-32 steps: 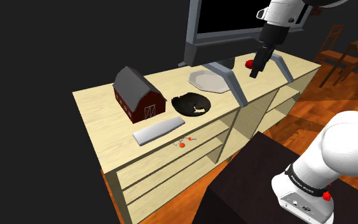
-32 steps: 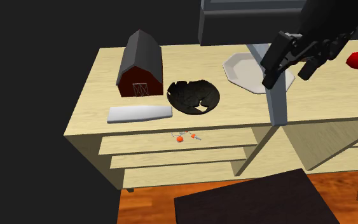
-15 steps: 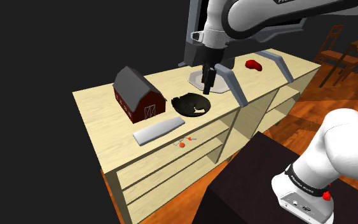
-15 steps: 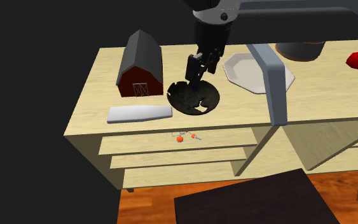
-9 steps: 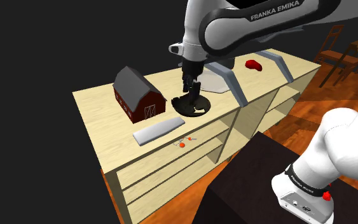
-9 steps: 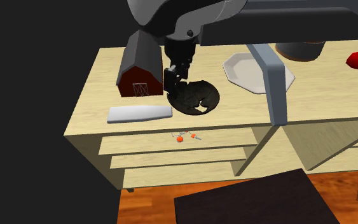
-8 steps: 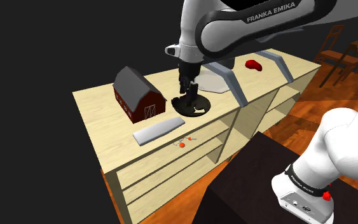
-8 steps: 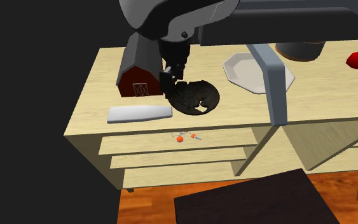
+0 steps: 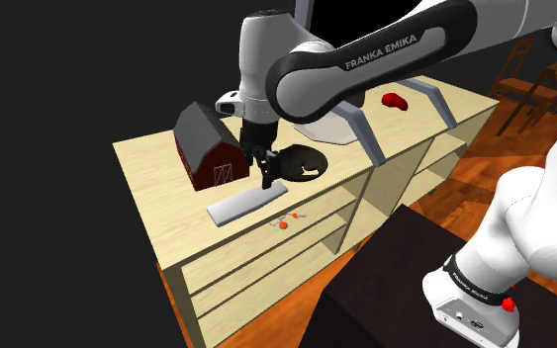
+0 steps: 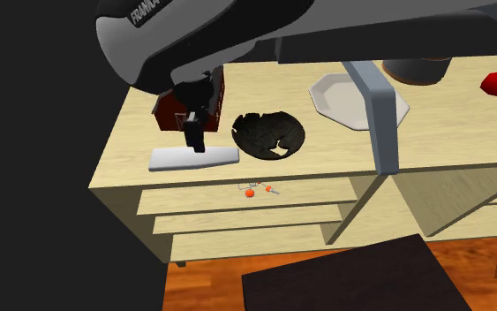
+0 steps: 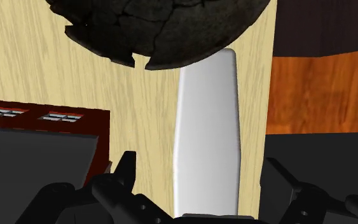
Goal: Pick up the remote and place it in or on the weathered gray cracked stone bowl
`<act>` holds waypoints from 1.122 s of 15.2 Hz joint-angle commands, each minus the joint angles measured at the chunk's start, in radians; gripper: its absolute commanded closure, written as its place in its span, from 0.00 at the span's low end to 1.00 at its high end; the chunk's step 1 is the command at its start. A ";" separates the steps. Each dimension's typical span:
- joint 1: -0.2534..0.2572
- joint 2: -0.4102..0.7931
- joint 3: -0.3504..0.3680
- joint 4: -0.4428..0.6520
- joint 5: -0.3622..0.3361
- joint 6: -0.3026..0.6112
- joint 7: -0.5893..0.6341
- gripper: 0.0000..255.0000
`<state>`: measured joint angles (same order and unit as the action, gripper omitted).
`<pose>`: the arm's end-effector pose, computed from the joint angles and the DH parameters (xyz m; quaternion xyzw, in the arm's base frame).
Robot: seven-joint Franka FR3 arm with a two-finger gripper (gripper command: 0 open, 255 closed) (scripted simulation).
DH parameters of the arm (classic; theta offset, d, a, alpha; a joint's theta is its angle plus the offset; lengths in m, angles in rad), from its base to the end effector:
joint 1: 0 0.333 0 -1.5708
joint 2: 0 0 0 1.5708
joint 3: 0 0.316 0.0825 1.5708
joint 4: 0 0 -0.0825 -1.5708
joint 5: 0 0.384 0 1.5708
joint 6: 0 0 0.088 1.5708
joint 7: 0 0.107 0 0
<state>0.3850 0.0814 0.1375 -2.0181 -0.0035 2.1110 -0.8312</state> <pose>0.4948 0.2835 0.4132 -0.7791 -0.6268 -0.0067 0.0031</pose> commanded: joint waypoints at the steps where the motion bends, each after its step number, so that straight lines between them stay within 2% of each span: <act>1: 0.023 0.038 0.023 0.000 -0.006 0.024 -0.031 0.00; 9: 0.029 0.086 0.018 -0.046 -0.015 0.118 -0.025 0.00; 16: 0.030 0.086 0.017 -0.046 -0.015 0.118 -0.025 0.00; 17: 0.029 0.094 0.016 -0.020 -0.018 0.099 -0.025 1.00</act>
<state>0.4088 0.0991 0.1482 -2.0354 -0.0214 2.2368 -0.8598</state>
